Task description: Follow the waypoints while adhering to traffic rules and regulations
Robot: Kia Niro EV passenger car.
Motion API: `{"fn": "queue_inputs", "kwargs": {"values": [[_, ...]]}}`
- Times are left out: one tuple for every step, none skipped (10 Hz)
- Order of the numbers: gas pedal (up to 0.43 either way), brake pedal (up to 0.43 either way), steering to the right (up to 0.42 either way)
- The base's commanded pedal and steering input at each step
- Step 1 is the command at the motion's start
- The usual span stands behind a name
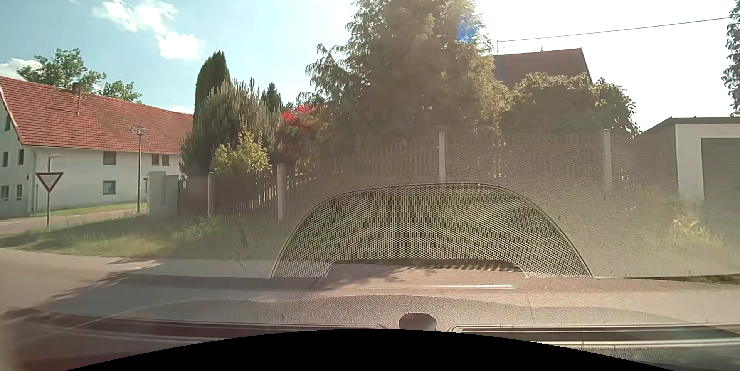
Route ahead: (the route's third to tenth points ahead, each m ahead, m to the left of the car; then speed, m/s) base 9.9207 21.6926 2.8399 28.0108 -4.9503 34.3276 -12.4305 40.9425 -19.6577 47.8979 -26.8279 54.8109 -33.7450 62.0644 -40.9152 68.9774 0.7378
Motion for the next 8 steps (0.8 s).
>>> {"fn": "queue_inputs", "kwargs": {"values": [[0.000,0.250,0.772],[0.000,0.244,0.704],[0.000,0.195,0.646],[0.000,0.030,0.602],[0.000,0.006,0.550],[0.000,0.006,0.482],[0.000,0.006,0.429],[0.059,0.006,0.360]]}}
